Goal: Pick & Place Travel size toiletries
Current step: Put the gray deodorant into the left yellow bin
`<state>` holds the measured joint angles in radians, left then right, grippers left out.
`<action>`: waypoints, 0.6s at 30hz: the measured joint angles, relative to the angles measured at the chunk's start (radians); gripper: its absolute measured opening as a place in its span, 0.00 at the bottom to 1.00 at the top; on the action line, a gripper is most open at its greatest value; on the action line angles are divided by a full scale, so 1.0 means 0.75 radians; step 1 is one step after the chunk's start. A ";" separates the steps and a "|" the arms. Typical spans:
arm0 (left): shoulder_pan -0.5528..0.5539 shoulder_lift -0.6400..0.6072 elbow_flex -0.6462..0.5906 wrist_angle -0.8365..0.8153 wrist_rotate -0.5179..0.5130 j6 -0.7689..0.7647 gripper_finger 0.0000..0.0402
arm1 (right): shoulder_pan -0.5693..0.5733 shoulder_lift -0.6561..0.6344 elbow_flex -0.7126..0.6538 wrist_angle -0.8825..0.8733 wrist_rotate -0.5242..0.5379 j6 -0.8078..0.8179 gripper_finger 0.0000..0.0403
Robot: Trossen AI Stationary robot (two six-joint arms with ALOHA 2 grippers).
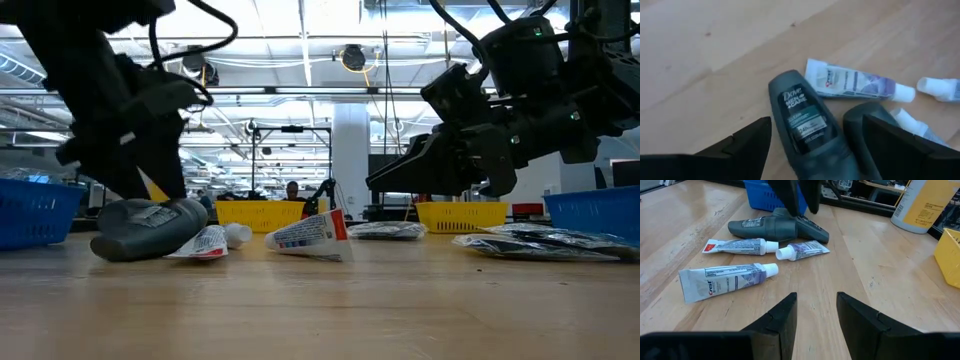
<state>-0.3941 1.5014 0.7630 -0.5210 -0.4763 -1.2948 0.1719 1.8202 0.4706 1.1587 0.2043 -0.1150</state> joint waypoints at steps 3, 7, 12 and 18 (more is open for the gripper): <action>0.004 0.054 0.000 0.015 0.049 -0.014 0.74 | 0.000 0.000 0.000 0.003 0.000 0.000 0.32; 0.017 0.093 0.000 0.002 0.114 -0.021 0.75 | 0.000 -0.001 0.000 0.004 0.000 0.000 0.32; 0.042 0.111 0.001 -0.003 0.151 0.006 0.70 | 0.000 -0.001 0.000 0.004 0.000 0.000 0.32; 0.077 0.111 0.001 -0.001 0.150 0.063 0.57 | 0.000 -0.001 0.000 0.004 0.000 0.000 0.32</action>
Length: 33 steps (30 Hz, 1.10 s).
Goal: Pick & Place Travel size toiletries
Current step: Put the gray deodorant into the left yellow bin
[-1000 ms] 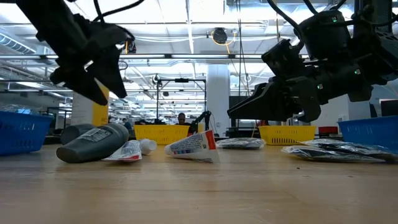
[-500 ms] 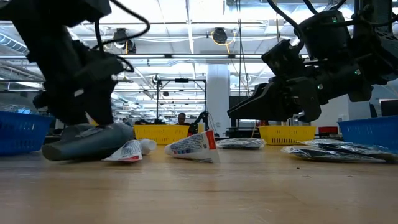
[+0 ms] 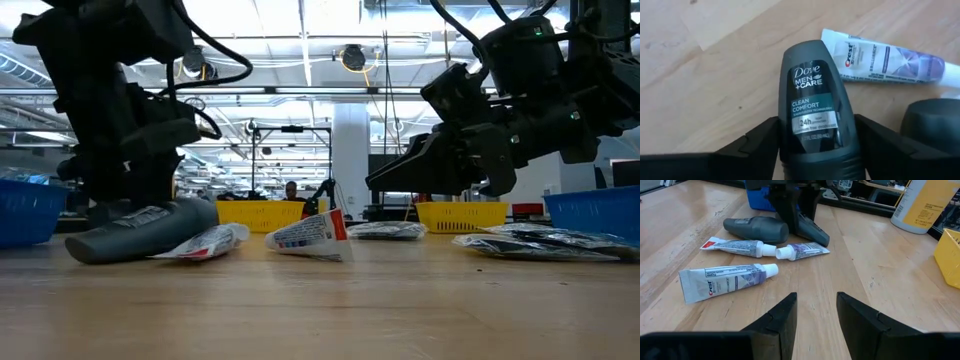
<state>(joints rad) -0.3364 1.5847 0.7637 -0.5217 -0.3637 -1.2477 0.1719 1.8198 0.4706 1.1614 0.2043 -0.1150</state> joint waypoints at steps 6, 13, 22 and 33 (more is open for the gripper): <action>0.016 -0.001 0.001 0.003 -0.003 0.064 0.50 | 0.000 0.000 0.000 0.000 0.000 -0.001 0.32; 0.015 -0.001 0.001 -0.001 -0.004 0.292 0.57 | 0.000 0.000 0.000 0.000 0.000 -0.001 0.32; 0.013 -0.001 0.075 -0.119 -0.063 0.731 0.51 | 0.000 0.000 0.000 0.001 0.000 -0.001 0.32; -0.142 -0.001 0.282 -0.241 -0.571 1.525 0.62 | 0.000 0.000 0.000 0.000 0.000 -0.001 0.32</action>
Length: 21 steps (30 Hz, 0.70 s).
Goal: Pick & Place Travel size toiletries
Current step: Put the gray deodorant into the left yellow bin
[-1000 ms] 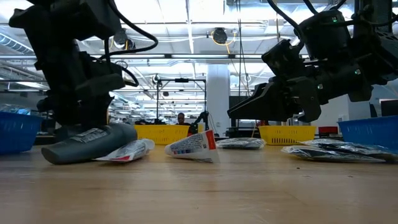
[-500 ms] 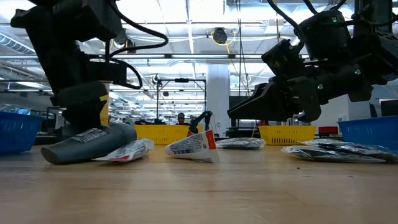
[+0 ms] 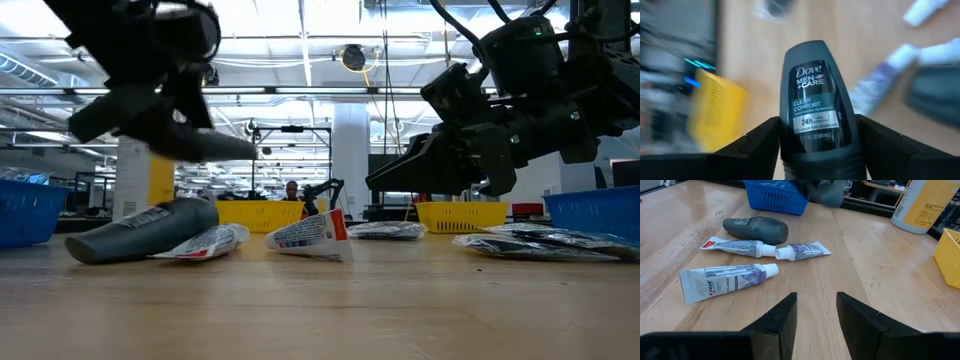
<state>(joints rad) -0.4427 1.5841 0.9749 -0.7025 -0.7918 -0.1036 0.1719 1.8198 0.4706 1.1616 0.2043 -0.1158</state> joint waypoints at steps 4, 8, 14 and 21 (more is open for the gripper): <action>0.005 0.000 0.017 0.059 -0.301 0.223 0.62 | 0.000 0.000 0.000 0.000 0.000 0.024 0.32; 0.080 0.000 0.017 0.166 -0.441 0.296 0.59 | 0.000 0.000 0.000 -0.003 0.000 0.036 0.32; 0.235 -0.001 0.017 0.242 -0.198 0.243 0.53 | 0.000 0.000 0.000 -0.053 0.000 0.070 0.32; 0.340 -0.001 0.017 0.245 -0.047 0.057 0.48 | 0.000 0.000 0.000 -0.060 0.000 0.104 0.32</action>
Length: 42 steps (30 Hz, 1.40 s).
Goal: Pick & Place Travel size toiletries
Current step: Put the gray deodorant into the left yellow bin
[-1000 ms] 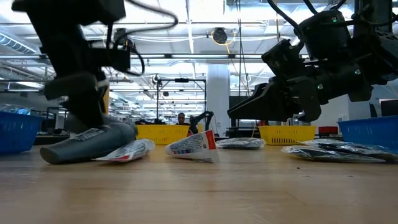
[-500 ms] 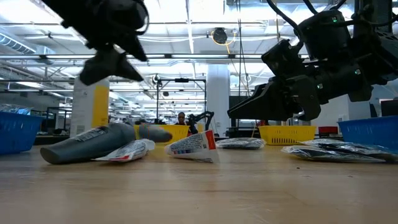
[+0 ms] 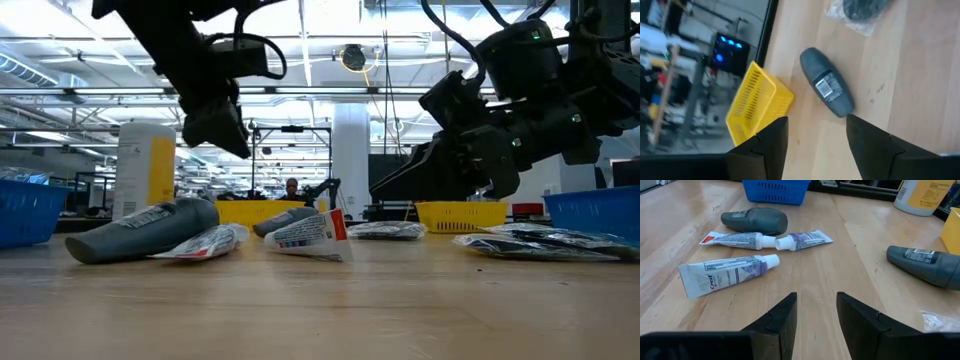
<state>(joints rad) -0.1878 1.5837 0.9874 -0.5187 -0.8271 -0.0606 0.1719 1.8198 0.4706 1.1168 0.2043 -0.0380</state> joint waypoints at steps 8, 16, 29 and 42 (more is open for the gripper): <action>0.179 0.000 -0.094 0.356 0.333 -0.361 0.48 | 0.000 0.000 0.000 0.001 0.000 0.000 0.32; 0.363 0.000 -0.289 0.799 0.515 -0.314 0.70 | 0.000 0.000 0.000 0.001 0.000 0.000 0.32; 0.454 0.313 -0.287 0.985 0.376 -0.461 0.92 | 0.000 0.000 0.001 0.000 0.000 0.000 0.32; 0.504 0.516 -0.283 1.354 0.498 -0.482 0.72 | 0.000 0.000 0.000 -0.014 -0.001 0.000 0.32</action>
<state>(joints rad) 0.1901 1.9709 0.7750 0.4969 -0.4539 -0.4217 0.1719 1.8198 0.4706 1.1065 0.2039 -0.0380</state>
